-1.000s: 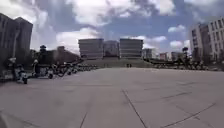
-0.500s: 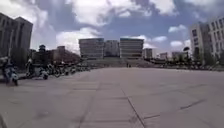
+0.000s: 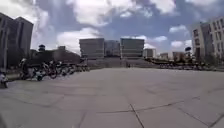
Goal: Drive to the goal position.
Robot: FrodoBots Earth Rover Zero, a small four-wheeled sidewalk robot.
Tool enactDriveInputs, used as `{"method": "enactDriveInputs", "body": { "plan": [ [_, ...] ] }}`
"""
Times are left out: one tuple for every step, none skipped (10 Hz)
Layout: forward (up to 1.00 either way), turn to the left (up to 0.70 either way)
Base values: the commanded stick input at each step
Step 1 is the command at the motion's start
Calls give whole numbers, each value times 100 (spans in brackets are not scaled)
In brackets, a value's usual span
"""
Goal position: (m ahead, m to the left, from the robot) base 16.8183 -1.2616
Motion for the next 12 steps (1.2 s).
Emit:
{"method": "enactDriveInputs", "body": {
  "plan": [
    [100, 0],
    [100, 0],
    [100, 0],
    [100, 0],
    [100, 0],
    [100, 0],
    [100, 0],
    [100, 0],
    [100, 0],
    [100, 0],
    [100, 0],
    [100, 0]
  ]
}}
